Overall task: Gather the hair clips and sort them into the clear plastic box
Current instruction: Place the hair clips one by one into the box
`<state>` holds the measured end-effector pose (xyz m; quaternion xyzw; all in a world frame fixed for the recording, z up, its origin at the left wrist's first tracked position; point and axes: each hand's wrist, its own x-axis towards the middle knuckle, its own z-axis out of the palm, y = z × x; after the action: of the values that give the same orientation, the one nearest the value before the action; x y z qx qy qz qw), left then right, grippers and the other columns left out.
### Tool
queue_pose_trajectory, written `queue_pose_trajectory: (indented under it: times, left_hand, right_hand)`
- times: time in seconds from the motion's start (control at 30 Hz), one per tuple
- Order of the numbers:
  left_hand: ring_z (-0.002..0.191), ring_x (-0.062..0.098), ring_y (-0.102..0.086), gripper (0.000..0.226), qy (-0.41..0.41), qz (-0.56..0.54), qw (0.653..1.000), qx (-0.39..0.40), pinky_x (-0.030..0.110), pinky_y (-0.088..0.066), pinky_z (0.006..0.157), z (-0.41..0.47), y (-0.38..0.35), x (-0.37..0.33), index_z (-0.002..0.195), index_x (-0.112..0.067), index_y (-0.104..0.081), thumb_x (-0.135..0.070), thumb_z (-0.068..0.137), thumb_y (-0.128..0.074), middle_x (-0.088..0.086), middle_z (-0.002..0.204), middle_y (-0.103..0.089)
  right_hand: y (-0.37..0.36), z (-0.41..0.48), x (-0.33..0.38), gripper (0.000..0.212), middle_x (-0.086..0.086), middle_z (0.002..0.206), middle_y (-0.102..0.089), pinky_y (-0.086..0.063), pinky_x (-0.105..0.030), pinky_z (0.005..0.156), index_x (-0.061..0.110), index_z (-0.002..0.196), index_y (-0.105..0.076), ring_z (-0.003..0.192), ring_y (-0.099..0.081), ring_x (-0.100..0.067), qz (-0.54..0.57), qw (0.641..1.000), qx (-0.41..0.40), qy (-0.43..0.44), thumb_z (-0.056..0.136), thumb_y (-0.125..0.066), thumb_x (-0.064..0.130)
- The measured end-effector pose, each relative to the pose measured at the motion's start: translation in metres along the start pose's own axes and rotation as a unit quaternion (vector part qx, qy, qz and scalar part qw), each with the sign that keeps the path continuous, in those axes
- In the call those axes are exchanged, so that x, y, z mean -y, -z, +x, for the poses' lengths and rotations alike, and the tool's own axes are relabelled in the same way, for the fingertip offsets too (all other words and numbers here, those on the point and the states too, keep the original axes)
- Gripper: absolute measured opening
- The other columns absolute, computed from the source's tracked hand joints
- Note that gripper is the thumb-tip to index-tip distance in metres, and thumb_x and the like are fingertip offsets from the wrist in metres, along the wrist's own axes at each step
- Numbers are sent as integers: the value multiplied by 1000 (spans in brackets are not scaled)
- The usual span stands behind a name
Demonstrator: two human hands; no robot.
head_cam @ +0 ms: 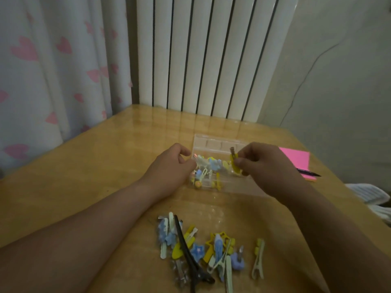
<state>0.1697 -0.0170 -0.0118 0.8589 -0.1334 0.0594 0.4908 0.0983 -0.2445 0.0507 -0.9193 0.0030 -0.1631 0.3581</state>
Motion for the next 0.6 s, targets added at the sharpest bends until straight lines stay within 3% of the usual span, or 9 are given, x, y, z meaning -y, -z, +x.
queue_pose_trajectory:
  times: [0.1,0.2,0.3,0.37,0.4,0.5,0.6]
  left_hand:
    - [84,19,-67,28,3,-3,1000,-1,45,-54,81,1,0,1,124,-27,-60,-43,100,-64,-1,94,-69]
    - [83,18,-66,29,2,-3,1000,2,43,-54,79,1,0,0,123,-27,-60,-44,99,-64,-1,93,-68]
    - [84,18,-66,30,4,-7,1000,5,42,-54,78,1,0,0,123,-27,-60,-45,99,-65,-2,93,-68]
    - [84,18,-66,30,6,-8,1000,5,42,-54,79,2,0,1,124,-28,-59,-45,99,-65,-2,93,-68]
    - [84,18,-66,30,6,-8,1000,5,42,-54,78,2,0,1,124,-28,-59,-44,99,-65,-3,93,-68]
    - [85,20,-67,31,6,-11,1000,8,44,-55,79,1,0,1,125,-27,-59,-43,99,-65,-2,94,-68]
    - [87,21,-67,32,7,-12,1000,11,43,-55,79,0,0,1,126,-27,-58,-44,100,-64,0,97,-68]
  right_hand:
    - [-11,5,-11,8,5,86,-74,-59,-38,78,26,90,-72,82,-71,-18,-51,998,19,-30,91,-79,24]
    - [-17,9,-14,9,7,84,-75,-63,-44,81,28,86,-71,77,-73,-16,-81,994,48,-47,88,-79,24]
    - [-19,14,-11,10,4,78,-76,-63,-35,69,23,84,-76,65,-72,-9,-85,992,75,-60,91,-77,15]
    - [-21,15,-8,9,2,76,-77,-55,-22,54,19,86,-77,54,-70,-2,-83,990,86,-75,94,-75,14]
    - [-22,16,-7,9,2,76,-77,-54,-22,53,19,87,-78,54,-70,-2,-88,989,89,-81,95,-74,16]
    - [-24,16,-8,13,2,75,-78,-65,-39,70,22,88,-79,66,-73,-12,-114,985,93,-87,97,-72,25]
    - [-23,13,-8,14,4,80,-77,-64,-44,79,24,93,-81,74,-72,-15,-109,987,91,-77,99,-70,31]
